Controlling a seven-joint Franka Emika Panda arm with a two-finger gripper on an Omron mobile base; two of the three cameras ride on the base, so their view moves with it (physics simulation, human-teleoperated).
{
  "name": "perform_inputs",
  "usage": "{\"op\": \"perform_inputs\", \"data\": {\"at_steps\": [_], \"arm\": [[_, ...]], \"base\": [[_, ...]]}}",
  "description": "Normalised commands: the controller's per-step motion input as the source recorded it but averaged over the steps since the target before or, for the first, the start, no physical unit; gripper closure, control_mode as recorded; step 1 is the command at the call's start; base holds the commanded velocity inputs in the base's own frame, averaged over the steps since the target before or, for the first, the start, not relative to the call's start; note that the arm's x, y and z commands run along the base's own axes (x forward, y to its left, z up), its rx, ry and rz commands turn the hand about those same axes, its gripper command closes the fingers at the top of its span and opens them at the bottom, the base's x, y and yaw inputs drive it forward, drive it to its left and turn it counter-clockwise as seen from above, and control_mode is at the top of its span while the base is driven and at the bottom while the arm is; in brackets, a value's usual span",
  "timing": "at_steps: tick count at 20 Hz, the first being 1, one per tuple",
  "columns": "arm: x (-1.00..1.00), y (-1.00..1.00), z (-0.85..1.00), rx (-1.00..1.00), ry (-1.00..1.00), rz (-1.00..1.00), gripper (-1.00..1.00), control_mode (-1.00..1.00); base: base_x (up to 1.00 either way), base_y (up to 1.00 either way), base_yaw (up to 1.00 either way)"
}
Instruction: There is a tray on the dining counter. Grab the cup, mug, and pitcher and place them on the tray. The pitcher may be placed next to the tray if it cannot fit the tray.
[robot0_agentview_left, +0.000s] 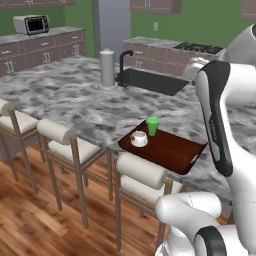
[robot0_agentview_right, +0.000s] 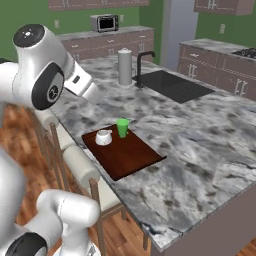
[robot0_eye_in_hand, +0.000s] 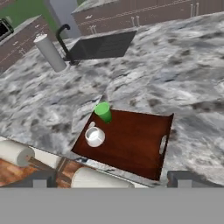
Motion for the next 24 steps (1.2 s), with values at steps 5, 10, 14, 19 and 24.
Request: {"op": "perform_inputs", "data": {"at_steps": [5,10,14,19,24], "arm": [[-1.0,0.0,-0.06,-0.08,0.0,0.17,-1.0,-1.0],[-0.97,0.1,-0.51,-0.13,0.01,0.17,-1.0,-1.0],[-0.78,0.12,-0.63,-0.21,0.01,0.12,-1.0,-1.0],[-0.22,0.0,-0.12,-0.08,0.0,0.07,-1.0,-1.0],[-0.09,0.0,0.0,0.0,0.01,0.01,-1.0,-1.0]], "base": [[0.0,0.0,0.0],[0.0,0.0,0.0],[0.0,0.0,0.0],[0.0,0.0,0.0],[0.0,0.0,0.0]]}}
